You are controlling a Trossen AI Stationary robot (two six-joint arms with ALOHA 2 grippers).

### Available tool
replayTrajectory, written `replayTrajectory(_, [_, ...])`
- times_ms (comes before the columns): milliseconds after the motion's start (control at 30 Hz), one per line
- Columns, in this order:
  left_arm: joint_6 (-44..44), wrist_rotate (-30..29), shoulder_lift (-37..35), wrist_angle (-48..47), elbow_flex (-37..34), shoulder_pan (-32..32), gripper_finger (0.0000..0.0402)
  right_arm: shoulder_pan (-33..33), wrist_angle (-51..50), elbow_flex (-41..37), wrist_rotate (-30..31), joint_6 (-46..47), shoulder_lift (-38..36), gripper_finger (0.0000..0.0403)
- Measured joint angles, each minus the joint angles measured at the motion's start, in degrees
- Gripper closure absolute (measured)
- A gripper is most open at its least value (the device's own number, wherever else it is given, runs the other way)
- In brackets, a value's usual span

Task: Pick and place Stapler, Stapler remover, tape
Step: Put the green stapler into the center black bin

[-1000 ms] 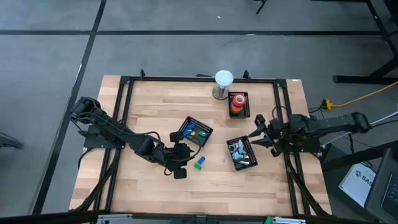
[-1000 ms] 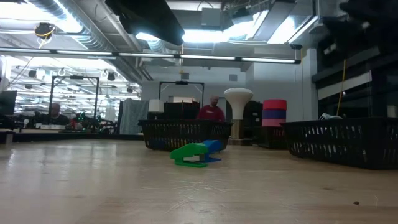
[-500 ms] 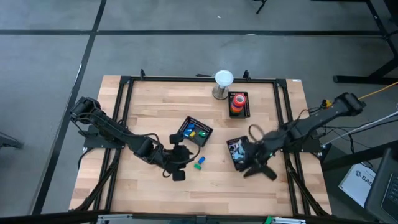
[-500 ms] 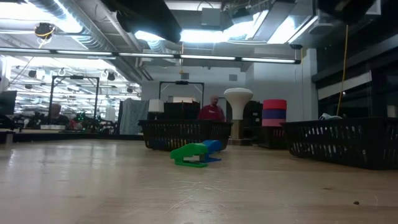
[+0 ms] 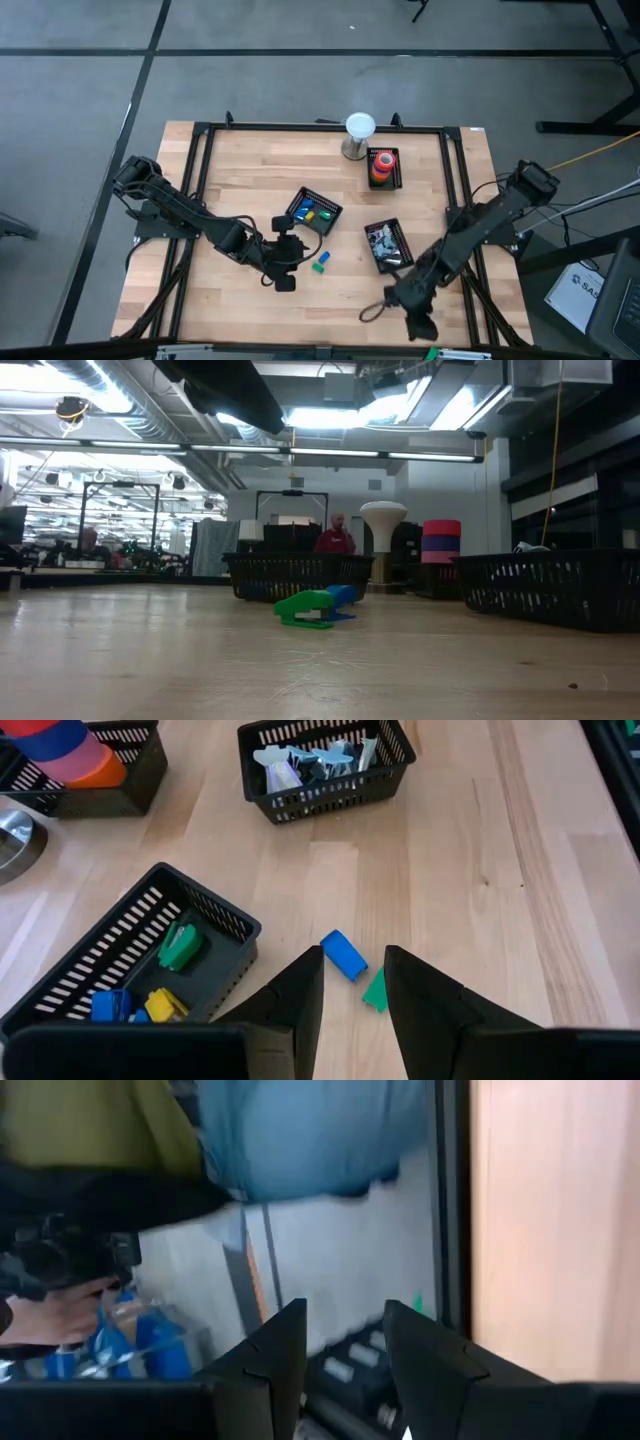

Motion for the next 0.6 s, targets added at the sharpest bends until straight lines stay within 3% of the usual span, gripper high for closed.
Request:
replayTrajectory(133, [1.3,0.0,0.0,0.0,0.0,0.0,0.0297,3.9,-1.9,0.0,-2.8,1.9,3.5,0.0263])
replayTrajectory(600, [4.1,0.0,0.0,0.1,0.0,0.0,0.0297,12.3,0.3,0.0,-3.0,1.4,11.5,0.0263])
